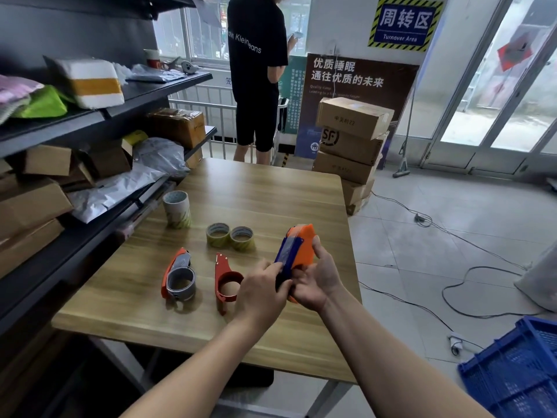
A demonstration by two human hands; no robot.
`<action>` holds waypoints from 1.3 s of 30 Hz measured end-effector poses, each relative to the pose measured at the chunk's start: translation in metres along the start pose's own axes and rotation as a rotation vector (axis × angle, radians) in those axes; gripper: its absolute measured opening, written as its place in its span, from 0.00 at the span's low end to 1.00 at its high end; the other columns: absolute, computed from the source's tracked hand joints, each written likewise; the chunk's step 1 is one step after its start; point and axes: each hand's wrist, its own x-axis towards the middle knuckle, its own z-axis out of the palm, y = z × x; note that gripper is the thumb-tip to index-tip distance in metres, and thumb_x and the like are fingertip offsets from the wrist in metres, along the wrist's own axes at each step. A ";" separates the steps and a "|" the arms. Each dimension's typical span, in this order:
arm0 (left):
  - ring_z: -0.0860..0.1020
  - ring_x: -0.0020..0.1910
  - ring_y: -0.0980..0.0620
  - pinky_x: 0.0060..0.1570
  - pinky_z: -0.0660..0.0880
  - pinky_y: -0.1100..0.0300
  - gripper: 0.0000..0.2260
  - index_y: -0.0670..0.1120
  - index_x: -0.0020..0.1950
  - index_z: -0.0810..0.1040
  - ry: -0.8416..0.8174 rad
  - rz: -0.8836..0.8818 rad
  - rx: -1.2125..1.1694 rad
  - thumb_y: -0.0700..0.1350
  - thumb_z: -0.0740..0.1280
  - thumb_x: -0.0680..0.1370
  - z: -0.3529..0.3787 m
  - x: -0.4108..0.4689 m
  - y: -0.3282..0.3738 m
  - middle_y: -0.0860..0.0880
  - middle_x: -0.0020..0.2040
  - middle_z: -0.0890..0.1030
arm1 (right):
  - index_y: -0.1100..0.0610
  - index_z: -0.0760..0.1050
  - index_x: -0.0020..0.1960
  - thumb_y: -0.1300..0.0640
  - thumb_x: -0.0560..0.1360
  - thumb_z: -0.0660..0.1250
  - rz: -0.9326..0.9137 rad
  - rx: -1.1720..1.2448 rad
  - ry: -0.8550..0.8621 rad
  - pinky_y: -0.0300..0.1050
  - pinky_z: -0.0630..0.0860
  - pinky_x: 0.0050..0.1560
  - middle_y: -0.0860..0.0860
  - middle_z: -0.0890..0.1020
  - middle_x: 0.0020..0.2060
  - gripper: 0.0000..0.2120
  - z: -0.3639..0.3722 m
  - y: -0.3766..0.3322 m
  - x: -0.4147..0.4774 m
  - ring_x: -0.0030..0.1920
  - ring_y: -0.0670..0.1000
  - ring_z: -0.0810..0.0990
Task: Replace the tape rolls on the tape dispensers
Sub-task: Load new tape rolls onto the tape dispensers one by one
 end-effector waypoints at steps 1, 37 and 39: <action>0.72 0.39 0.55 0.38 0.67 0.63 0.12 0.48 0.55 0.79 0.005 -0.027 -0.012 0.49 0.69 0.73 0.001 0.001 0.001 0.52 0.45 0.76 | 0.67 0.71 0.63 0.31 0.73 0.59 -0.010 0.015 0.000 0.54 0.73 0.59 0.63 0.77 0.60 0.39 0.001 0.001 -0.001 0.60 0.61 0.76; 0.82 0.40 0.47 0.35 0.79 0.56 0.05 0.42 0.46 0.79 -0.227 -0.869 -0.762 0.36 0.70 0.72 0.014 0.022 -0.052 0.43 0.42 0.83 | 0.57 0.73 0.63 0.63 0.76 0.64 -0.406 -0.768 0.625 0.42 0.74 0.40 0.55 0.79 0.54 0.15 -0.040 0.031 0.016 0.52 0.52 0.78; 0.82 0.40 0.47 0.33 0.79 0.57 0.04 0.42 0.46 0.78 -0.264 -0.920 -0.815 0.36 0.70 0.73 0.016 0.018 -0.051 0.43 0.42 0.82 | 0.57 0.72 0.65 0.62 0.78 0.63 -0.269 -0.730 0.517 0.46 0.78 0.45 0.56 0.81 0.56 0.16 -0.050 0.038 0.017 0.55 0.54 0.80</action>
